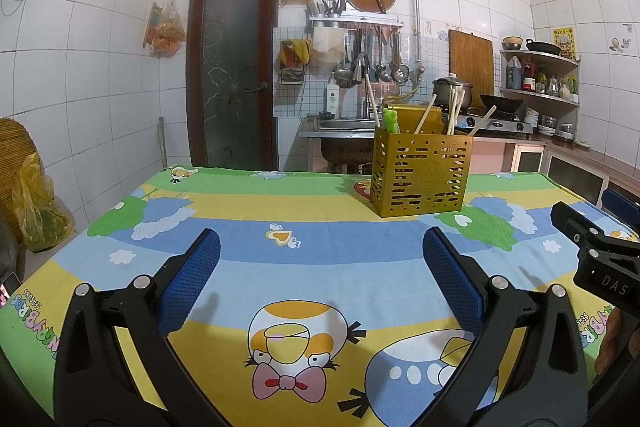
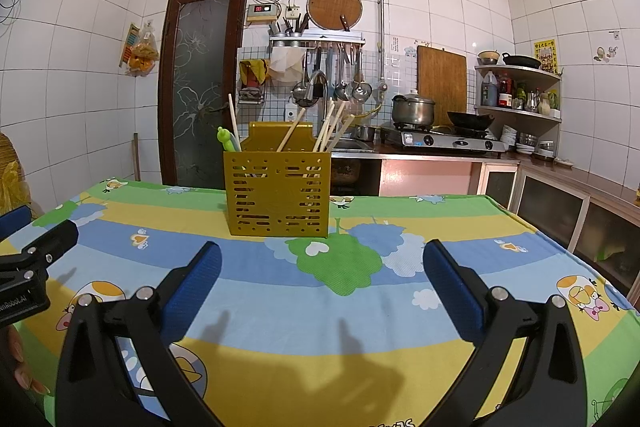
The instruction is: Organize utensils
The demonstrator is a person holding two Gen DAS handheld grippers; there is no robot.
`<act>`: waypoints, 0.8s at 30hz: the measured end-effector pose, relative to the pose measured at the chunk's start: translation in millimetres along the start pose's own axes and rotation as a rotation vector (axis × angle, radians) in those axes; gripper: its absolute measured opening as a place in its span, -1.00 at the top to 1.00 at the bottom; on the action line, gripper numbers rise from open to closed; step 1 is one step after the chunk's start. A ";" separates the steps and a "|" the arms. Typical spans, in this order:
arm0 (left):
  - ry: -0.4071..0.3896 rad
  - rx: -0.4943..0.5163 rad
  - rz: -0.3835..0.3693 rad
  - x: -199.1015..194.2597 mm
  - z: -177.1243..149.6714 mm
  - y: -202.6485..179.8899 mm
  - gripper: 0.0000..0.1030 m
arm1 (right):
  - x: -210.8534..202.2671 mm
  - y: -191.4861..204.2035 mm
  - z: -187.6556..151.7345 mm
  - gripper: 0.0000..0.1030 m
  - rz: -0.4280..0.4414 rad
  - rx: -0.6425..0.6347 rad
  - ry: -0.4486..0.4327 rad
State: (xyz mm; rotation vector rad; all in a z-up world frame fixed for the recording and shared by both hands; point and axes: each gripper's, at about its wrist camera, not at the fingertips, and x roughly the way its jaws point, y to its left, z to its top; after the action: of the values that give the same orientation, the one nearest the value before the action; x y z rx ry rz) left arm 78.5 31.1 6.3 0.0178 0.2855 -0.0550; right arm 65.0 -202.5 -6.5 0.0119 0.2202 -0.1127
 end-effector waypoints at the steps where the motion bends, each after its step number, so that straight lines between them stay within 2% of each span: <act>1: 0.001 -0.001 0.000 -0.2 0.0 0.6 -0.90 | 0.4 0.9 -0.1 -0.91 0.000 0.000 0.001; 24: 0.021 -0.019 0.000 4.4 -2.5 -0.3 -0.90 | 0.5 -1.2 -0.1 -0.91 -0.002 -0.001 0.000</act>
State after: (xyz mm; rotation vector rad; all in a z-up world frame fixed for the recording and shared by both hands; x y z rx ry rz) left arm 82.0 30.6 2.6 -0.0001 0.3065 -0.0517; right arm 65.3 -203.7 -6.8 0.0110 0.2202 -0.1145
